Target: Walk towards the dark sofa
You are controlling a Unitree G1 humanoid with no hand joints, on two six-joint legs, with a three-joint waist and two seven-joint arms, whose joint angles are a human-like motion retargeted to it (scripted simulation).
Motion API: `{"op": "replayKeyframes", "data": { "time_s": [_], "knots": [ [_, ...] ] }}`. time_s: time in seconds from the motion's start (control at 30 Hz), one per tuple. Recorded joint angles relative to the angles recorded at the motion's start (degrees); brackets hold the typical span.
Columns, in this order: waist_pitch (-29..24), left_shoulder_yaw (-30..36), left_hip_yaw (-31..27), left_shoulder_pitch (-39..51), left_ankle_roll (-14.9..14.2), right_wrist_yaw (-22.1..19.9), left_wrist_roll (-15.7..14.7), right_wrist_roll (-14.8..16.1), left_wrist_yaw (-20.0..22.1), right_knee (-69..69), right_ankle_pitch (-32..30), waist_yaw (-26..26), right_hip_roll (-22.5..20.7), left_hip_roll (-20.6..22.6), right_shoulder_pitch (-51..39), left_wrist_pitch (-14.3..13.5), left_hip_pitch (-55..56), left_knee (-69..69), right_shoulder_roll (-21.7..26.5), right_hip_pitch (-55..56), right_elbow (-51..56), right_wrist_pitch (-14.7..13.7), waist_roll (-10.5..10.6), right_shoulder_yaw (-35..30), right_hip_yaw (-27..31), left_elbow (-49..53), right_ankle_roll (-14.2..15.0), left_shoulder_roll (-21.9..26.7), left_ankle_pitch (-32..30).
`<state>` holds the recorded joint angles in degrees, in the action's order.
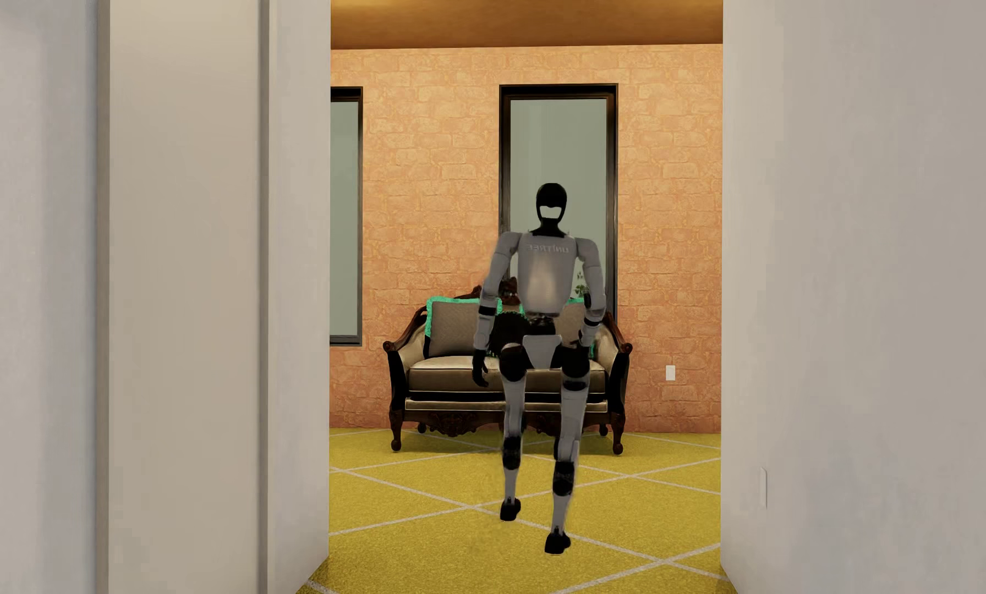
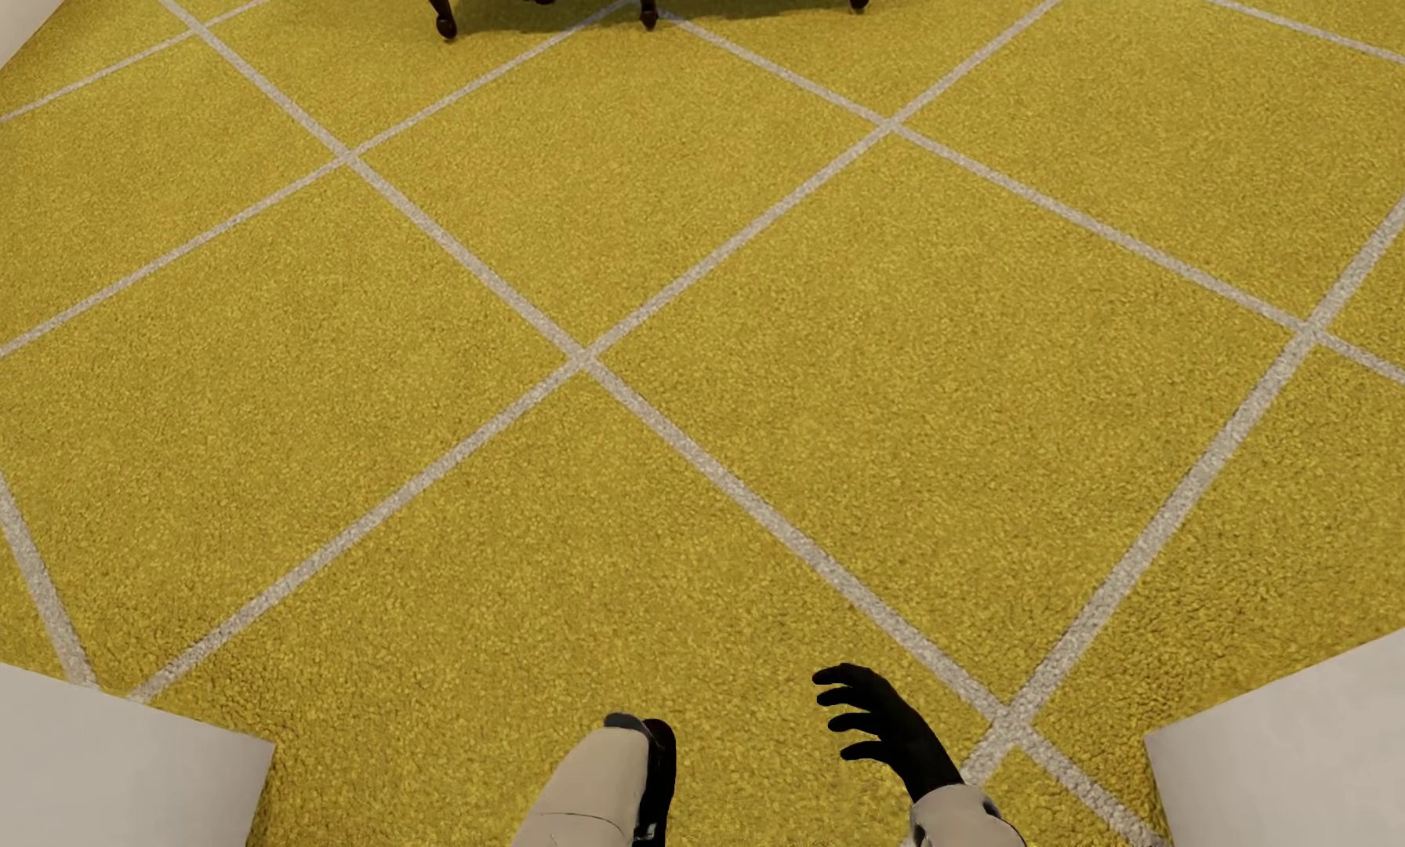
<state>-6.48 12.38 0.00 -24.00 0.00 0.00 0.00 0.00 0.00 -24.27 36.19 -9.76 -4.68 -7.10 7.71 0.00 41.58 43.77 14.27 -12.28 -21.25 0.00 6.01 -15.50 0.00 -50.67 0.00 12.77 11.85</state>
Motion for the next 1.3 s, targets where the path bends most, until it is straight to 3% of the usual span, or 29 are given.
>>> {"op": "replayKeyframes", "data": {
  "time_s": [0.1,0.17,0.2,0.23,0.27,0.3,0.37,0.43,0.5,0.57,0.6,0.63,0.67,0.7,0.77,0.8,0.83,0.87,0.9,0.93,1.0,1.13,1.27,1.3],
  "knots": [
    [-0.16,-3.95,0.00,-0.08,0.00,0.00,0.00,0.00,0.00,-1.33,4.21,-1.59,1.37,-2.46,-3.71,0.00,-0.37,-7.47,-1.38,-7.03,7.04,0.00,-0.34,0.86,0.00,-5.59,0.00,0.03,-2.37],
    [1.07,-4.26,0.00,0.02,0.00,0.00,0.00,0.00,0.00,0.04,-2.17,-2.39,3.76,-1.90,-4.15,0.00,-0.06,-2.89,-1.98,-8.80,8.87,0.00,-2.53,0.11,0.00,-7.49,0.00,0.97,-10.53],
    [0.83,-3.45,0.00,1.09,0.00,0.00,0.00,0.00,0.00,-1.07,-11.16,-2.14,4.49,-0.20,-3.64,0.00,0.16,0.71,-1.89,-8.75,8.46,0.00,-3.66,-0.59,0.00,-8.62,0.00,1.35,-11.96],
    [0.35,-2.50,0.00,2.56,0.00,0.00,0.00,0.00,0.00,-7.31,-25.51,-1.33,4.45,1.59,-3.05,0.00,-1.43,2.29,-1.16,-6.29,7.20,0.00,-3.88,-1.76,0.00,-8.73,0.00,1.57,-10.97],
    [-0.19,-1.17,0.00,3.96,0.00,0.00,0.00,0.00,0.00,-17.86,-41.24,0.09,4.18,3.28,-2.79,0.00,-4.51,2.99,0.05,-1.44,4.64,0.00,-3.90,-4.20,0.00,-8.00,0.00,1.79,-8.64],
    [-0.41,0.10,0.00,5.31,0.00,0.00,0.00,0.00,0.00,-31.39,-49.42,1.21,4.01,4.47,-3.07,0.00,-7.95,3.15,1.24,5.83,1.40,0.00,-4.47,-7.39,0.00,-6.31,0.00,2.26,-6.04],
    [-1.18,0.84,0.00,7.34,0.00,0.00,0.00,0.00,0.00,-54.88,-41.15,2.77,3.80,5.56,-2.40,0.00,-16.99,1.95,2.58,18.87,-4.72,0.00,-5.21,-12.54,0.00,-0.15,0.00,3.20,-2.04],
    [-0.56,-0.02,0.00,8.14,0.00,0.00,0.00,0.00,0.00,-60.30,-37.46,5.89,3.40,6.17,0.96,0.00,-26.43,-2.32,3.23,31.29,-10.07,0.00,-4.58,-13.61,0.00,8.91,0.00,3.36,0.67],
    [-0.53,-1.40,0.00,8.99,0.00,0.00,0.00,0.00,0.00,-47.62,-43.29,9.48,2.96,6.98,5.99,0.00,-36.79,-7.27,3.97,38.36,-14.87,0.00,-3.28,-11.69,0.00,17.40,0.00,2.74,3.82],
    [0.00,-2.77,0.00,10.29,0.00,0.00,0.00,0.00,0.00,-26.19,-49.23,12.42,2.47,6.80,11.24,0.00,-45.77,-10.49,4.10,41.43,-19.16,0.00,-2.24,-7.63,0.00,24.53,0.00,2.25,7.44],
    [-0.01,-3.37,0.00,10.93,0.00,0.00,0.00,0.00,0.00,-15.48,-47.78,13.60,2.72,7.23,13.61,0.00,-50.64,-12.03,3.72,40.98,-21.21,0.00,-2.63,-5.30,0.00,27.54,0.00,2.31,9.18],
    [0.11,-4.13,0.00,11.41,0.00,0.00,0.00,0.00,0.00,-6.41,-40.40,14.55,3.17,7.80,15.71,0.00,-55.50,-13.38,3.19,40.02,-23.08,0.00,-3.33,-3.22,0.00,30.13,0.00,2.42,10.96],
    [0.33,-4.88,0.00,11.63,0.00,0.00,0.00,0.00,0.00,-1.96,-28.01,15.50,3.66,7.86,17.61,0.00,-60.09,-14.14,2.61,38.91,-24.70,0.00,-3.94,-1.35,0.00,32.25,0.00,2.49,12.37],
    [0.94,-5.59,0.00,11.70,0.00,0.00,0.00,0.00,0.00,-2.76,-20.82,16.74,3.88,7.49,19.15,0.00,-63.18,-14.06,2.06,38.96,-25.89,0.00,-4.13,0.49,0.00,33.68,0.00,2.41,12.90],
    [2.70,-5.74,0.00,10.55,0.00,0.00,0.00,0.00,0.00,-4.36,-19.82,20.45,4.09,5.00,21.95,0.00,-67.12,-11.39,1.23,40.85,-28.06,0.00,-3.43,3.03,0.00,33.26,0.00,1.81,7.89],
    [4.21,-4.91,0.00,9.50,0.00,0.00,0.00,0.00,0.00,-4.67,-31.24,21.76,3.90,2.86,23.11,0.00,-66.92,-7.53,0.79,41.88,-28.86,0.00,-2.65,4.04,0.00,32.05,0.00,1.59,0.04],
    [4.79,-3.53,0.00,8.44,0.00,0.00,0.00,0.00,0.00,-7.33,-47.75,20.90,3.08,0.62,23.51,0.00,-64.18,1.27,0.22,45.10,-30.62,0.00,-1.91,3.91,0.00,29.85,0.00,1.41,-11.13],
    [3.58,-1.57,0.00,7.80,0.00,0.00,0.00,0.00,0.00,-12.96,-54.73,19.55,2.25,-0.62,22.50,0.00,-59.70,12.93,0.14,44.85,-32.83,0.00,-0.96,2.06,0.00,26.05,0.00,1.35,-20.82],
    [2.38,1.21,0.00,7.99,0.00,0.00,0.00,0.00,0.00,-16.32,-53.26,18.36,0.86,-2.16,20.41,0.00,-53.35,24.40,1.10,42.41,-33.33,0.00,0.68,-1.71,0.00,21.84,0.00,1.24,-23.86],
    [1.94,3.38,0.00,8.10,0.00,0.00,0.00,0.00,0.00,-17.91,-50.45,15.80,-0.28,-2.34,18.56,0.00,-46.70,34.76,2.18,39.34,-31.84,0.00,1.71,-5.53,0.00,18.12,0.00,1.04,-18.67],
    [1.31,5.16,0.00,5.19,0.00,0.00,0.00,0.00,0.00,-17.85,-45.29,11.62,-1.09,-1.37,15.42,0.00,-34.87,40.96,2.94,30.88,-26.22,0.00,1.94,-6.82,0.00,12.88,0.00,1.18,-9.26],
    [1.05,0.49,0.00,-1.33,0.00,0.00,0.00,0.00,0.00,-11.86,-35.74,6.53,-1.95,-1.95,8.14,0.00,-20.85,12.73,2.26,13.03,-13.57,0.00,1.60,-0.38,0.00,0.33,0.00,0.18,-9.99],
    [1.81,-5.75,0.00,-2.86,0.00,0.00,0.00,0.00,0.00,-9.72,-26.86,3.78,-1.67,-2.24,1.49,0.00,-17.90,-14.79,2.38,0.38,-0.94,0.00,1.89,2.11,0.00,-7.88,0.00,1.02,-2.57],
    [2.31,-6.94,0.00,-2.82,0.00,0.00,0.00,0.00,0.00,-9.64,-24.85,2.25,-0.90,-2.70,0.74,0.00,-17.79,-29.80,2.28,-2.64,0.98,0.00,1.94,2.19,0.00,-8.67,0.00,1.19,-4.81]
  ]
}}
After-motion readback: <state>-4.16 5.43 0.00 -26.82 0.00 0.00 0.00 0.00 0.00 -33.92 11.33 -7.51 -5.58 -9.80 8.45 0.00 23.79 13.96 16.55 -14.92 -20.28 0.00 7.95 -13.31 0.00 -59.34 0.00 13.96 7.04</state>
